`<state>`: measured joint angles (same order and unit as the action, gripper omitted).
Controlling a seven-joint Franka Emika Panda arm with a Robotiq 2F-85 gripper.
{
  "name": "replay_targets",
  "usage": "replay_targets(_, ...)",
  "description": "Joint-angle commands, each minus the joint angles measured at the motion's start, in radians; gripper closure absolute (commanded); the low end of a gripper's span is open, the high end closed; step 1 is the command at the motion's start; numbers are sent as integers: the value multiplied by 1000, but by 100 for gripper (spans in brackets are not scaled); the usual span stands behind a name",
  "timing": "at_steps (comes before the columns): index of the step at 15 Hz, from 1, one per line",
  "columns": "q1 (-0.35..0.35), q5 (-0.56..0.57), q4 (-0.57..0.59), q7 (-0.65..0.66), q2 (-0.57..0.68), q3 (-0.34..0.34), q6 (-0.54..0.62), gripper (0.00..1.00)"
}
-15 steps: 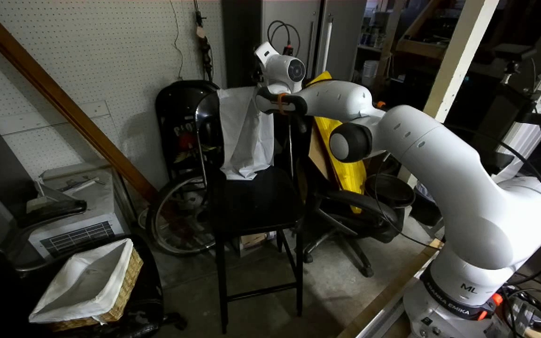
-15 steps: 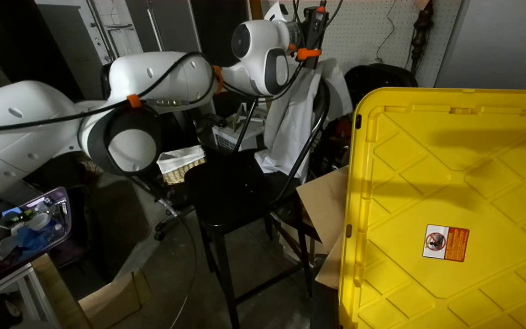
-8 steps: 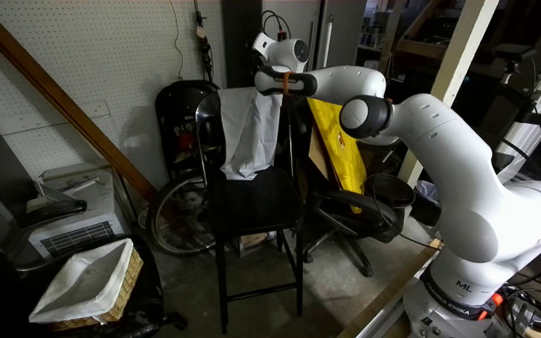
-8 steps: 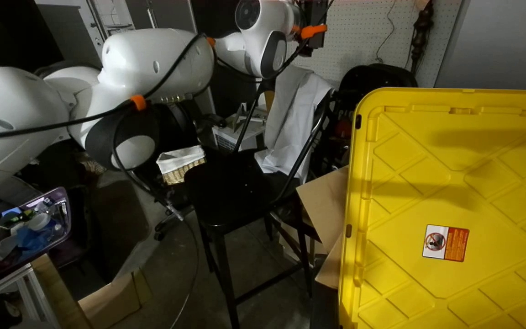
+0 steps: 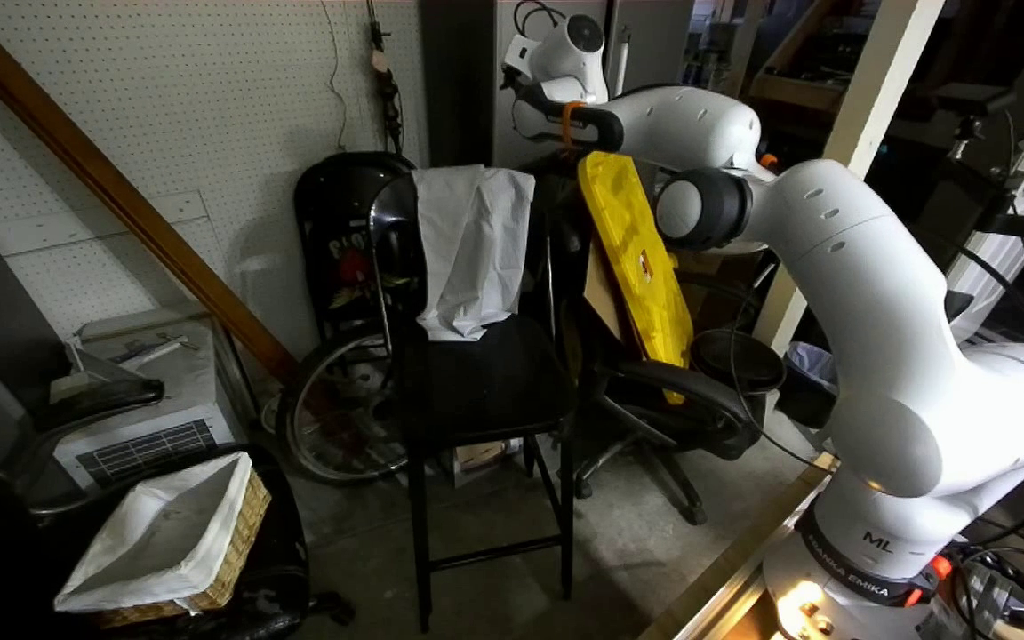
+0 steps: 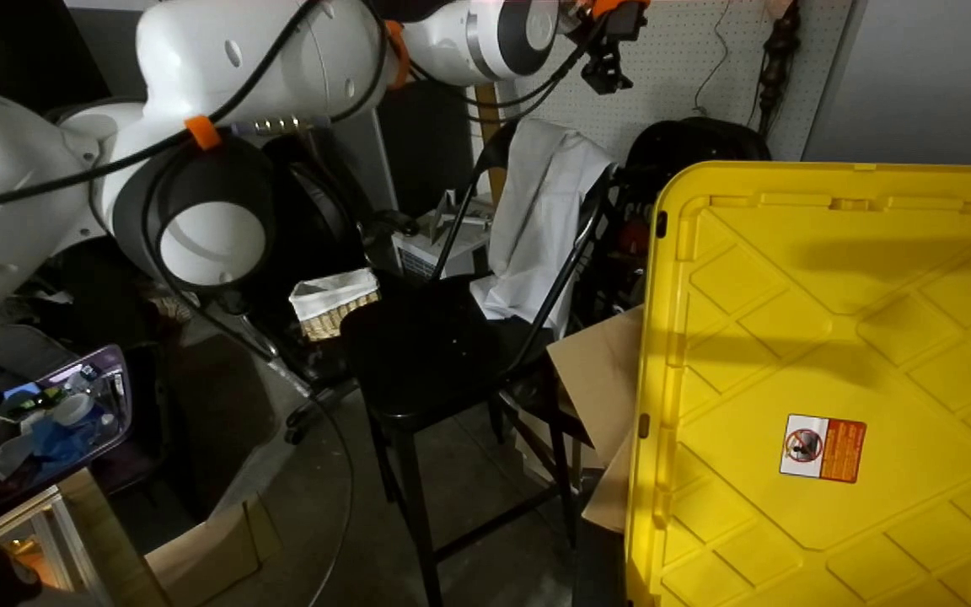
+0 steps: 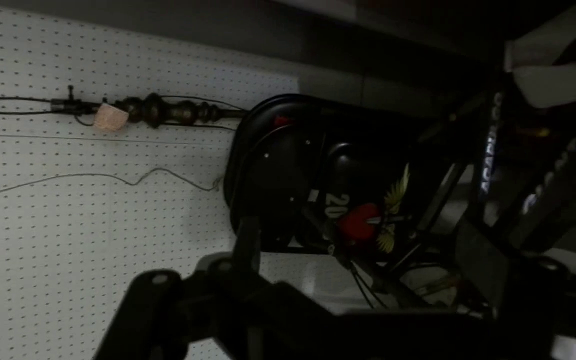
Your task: Pick up the light blue cloth on the seat and then put it on the backrest of the chair
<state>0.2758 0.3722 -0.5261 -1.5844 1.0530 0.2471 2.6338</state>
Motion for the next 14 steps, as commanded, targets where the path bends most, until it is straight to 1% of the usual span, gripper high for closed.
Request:
replay_targets(1, -41, 24, -33, -1, -102, -32, -255, 0)
replay_targets(2, -53, 28, -35, -2, -124, -37, -327, 0)
replay_targets(3, -78, 55, -25, 38, -141, -75, -388, 0)
replay_targets(4, -97, 73, -20, 51, -158, -95, -450, 0)
replay_targets(6, -123, 76, -30, 35, -201, -108, -597, 0)
replay_targets(7, -168, -23, 25, -11, -195, -196, -692, 0)
replay_targets(8, -173, -55, 26, -42, -210, -186, -769, 0)
replay_targets(9, -133, -62, -18, -73, -241, -72, -767, 0)
replay_targets(10, -136, -97, -10, -89, -245, -57, -787, 0)
replay_targets(14, -122, -213, -5, -140, -277, 52, -858, 0)
